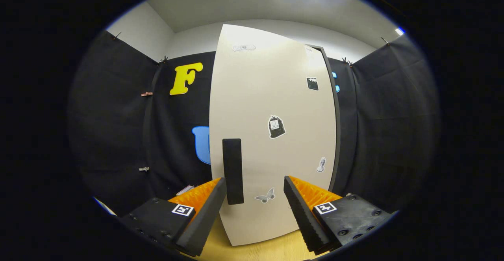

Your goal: Open the shoe cabinet door, grab the shoes and put them into the shoe cabinet, then close the shoe cabinet door.

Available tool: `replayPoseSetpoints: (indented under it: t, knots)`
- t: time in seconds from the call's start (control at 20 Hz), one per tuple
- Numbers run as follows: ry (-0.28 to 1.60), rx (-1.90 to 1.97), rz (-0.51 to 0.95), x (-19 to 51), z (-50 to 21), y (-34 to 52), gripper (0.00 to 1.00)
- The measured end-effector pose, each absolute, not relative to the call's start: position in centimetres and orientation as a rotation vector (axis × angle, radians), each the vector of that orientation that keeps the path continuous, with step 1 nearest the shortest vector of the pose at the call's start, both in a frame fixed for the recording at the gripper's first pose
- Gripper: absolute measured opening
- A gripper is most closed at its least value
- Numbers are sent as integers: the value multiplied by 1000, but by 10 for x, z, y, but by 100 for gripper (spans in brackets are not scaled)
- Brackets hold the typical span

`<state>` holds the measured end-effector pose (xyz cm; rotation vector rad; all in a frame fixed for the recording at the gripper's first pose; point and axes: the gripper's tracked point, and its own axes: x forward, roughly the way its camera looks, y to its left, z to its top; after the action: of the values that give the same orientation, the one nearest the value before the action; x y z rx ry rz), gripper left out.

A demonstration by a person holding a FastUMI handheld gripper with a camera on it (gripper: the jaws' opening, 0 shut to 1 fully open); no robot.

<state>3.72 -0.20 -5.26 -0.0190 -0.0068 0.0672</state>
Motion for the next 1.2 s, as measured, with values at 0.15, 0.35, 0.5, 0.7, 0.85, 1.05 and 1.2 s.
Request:
replayPoseSetpoints:
  t: [0.15, 0.35, 0.5, 0.7, 0.85, 1.05, 1.2]
  knots:
    - [-28, -15, 73, 38, -49, 2, 95]
    - [-54, -26, 61, 39, -44, 5, 96]
    - [-54, -18, 56, 37, -44, 4, 97]
    - [-24, -21, 52, 36, -52, 3, 97]
    - [-14, -15, 54, 38, -56, 2, 97]
    - [-7, -19, 41, 38, -59, -3, 96]
    - [-2, -18, 32, 37, -60, -9, 96]
